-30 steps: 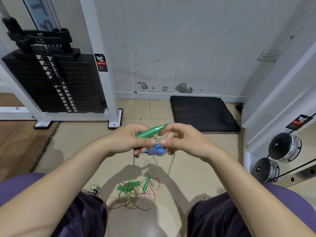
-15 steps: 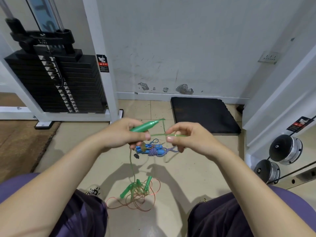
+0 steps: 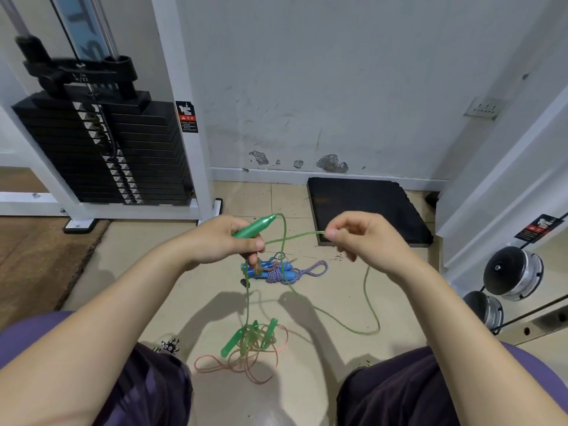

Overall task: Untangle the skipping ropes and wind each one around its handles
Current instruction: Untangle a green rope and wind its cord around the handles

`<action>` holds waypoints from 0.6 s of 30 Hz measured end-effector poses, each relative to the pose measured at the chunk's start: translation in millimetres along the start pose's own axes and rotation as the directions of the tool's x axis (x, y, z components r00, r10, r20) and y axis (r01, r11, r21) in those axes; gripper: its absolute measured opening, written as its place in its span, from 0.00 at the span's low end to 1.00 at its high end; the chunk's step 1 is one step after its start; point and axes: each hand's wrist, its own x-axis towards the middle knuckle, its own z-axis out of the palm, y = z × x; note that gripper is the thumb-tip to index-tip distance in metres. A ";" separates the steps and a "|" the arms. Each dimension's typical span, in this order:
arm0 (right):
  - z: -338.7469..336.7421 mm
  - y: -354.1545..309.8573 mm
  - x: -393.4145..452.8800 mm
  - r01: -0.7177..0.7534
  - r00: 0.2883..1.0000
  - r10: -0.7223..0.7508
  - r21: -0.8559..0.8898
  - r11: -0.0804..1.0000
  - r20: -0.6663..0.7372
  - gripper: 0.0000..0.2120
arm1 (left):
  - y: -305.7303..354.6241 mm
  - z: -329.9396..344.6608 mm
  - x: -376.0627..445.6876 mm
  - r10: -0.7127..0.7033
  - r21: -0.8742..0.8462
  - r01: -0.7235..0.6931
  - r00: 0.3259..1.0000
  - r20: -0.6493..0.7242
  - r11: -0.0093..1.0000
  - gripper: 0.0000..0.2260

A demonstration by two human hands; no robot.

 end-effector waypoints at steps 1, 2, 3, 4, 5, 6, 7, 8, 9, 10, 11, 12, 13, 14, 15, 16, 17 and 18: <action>0.9 -0.7 -1.6 -0.018 0.998 0.016 0.022 1.000 0.067 0.03 | 2.1 3.4 -0.4 0.017 -0.041 -0.017 1.000 -0.001 0.999 0.04; 5.1 -1.2 -2.9 -0.034 0.991 0.028 0.043 0.998 0.133 0.02 | 4.8 8.9 -1.1 0.034 -0.070 -0.033 0.999 0.011 0.997 0.04; 11.4 -1.2 -4.1 -0.047 0.982 0.035 0.060 0.997 0.188 0.04 | 6.7 15.1 -1.9 0.050 -0.086 -0.047 0.998 0.027 0.995 0.04; 18.5 -1.0 -5.3 -0.051 0.972 0.033 0.075 0.996 0.232 0.07 | 8.7 21.5 -2.4 0.066 -0.103 -0.062 0.997 0.040 0.993 0.04; 25.8 -1.7 -7.0 -0.043 0.963 0.018 0.086 0.995 0.268 0.08 | 10.3 26.7 -2.4 0.086 -0.127 -0.080 0.995 0.045 0.989 0.04; 31.8 -1.0 -7.7 -0.024 0.958 0.002 0.072 0.997 0.286 0.07 | 12.1 30.4 -2.1 0.107 -0.150 -0.099 0.993 0.046 0.984 0.05; 35.5 -0.9 -7.9 -0.002 0.957 -0.008 0.037 0.999 0.291 0.05 | 13.6 31.8 -1.6 0.120 -0.158 -0.112 0.992 0.044 0.981 0.05; 36.6 -1.6 -7.5 0.013 0.961 -0.010 -0.009 1.000 0.278 0.04 | 14.6 31.2 -1.3 0.121 -0.153 -0.113 0.991 0.048 0.982 0.05; 36.0 -2.9 -6.4 0.023 0.970 -0.012 -0.044 0.999 0.243 0.05 | 14.7 28.9 -1.2 0.110 -0.140 -0.100 0.992 0.066 0.985 0.04; 34.6 -5.4 -6.0 0.037 0.982 -0.028 -0.045 0.998 0.187 0.06 | 13.7 25.8 -1.1 0.088 -0.127 -0.075 0.991 0.099 0.989 0.04; 32.2 -7.5 -5.4 0.056 0.993 -0.054 -0.014 0.998 0.105 0.06 | 11.4 21.9 -1.0 0.057 -0.111 -0.042 0.988 0.142 0.993 0.04; 28.4 -9.1 -4.7 0.084 0.996 -0.085 0.040 0.996 0.002 0.06 | 8.4 18.3 -1.5 0.024 -0.082 -0.009 0.983 0.183 0.997 0.04; 23.5 -9.6 -4.0 0.109 0.990 -0.101 0.087 0.990 -0.097 0.05 | 5.3 14.8 -2.6 -0.006 -0.041 0.015 0.979 0.204 0.999 0.04; 18.1 -8.7 -3.5 0.118 0.983 -0.100 0.111 0.987 -0.156 0.05 | 2.4 11.8 -3.4 -0.029 -0.006 0.031 0.980 0.198 1.000 0.04; 13.0 -7.6 -3.6 0.111 0.981 -0.091 0.113 0.987 -0.169 0.05 | 0.2 9.4 -4.1 -0.040 0.005 0.040 0.985 0.166 0.999 0.04; 9.4 -5.3 -3.8 0.093 0.987 -0.078 0.105 0.990 -0.137 0.06 | -0.5 7.7 -4.5 -0.038 -0.015 0.040 0.992 0.117 0.999 0.04; 7.4 -3.7 -4.3 0.069 0.995 -0.061 0.109 0.992 -0.076 0.06 | 0.3 6.8 -4.7 -0.022 -0.052 0.026 0.997 0.070 0.998 0.04; 7.9 -3.5 -5.2 0.045 0.999 -0.045 0.124 0.991 -0.006 0.05 | 2.6 6.9 -4.9 0.002 -0.087 0.001 0.999 0.038 0.996 0.04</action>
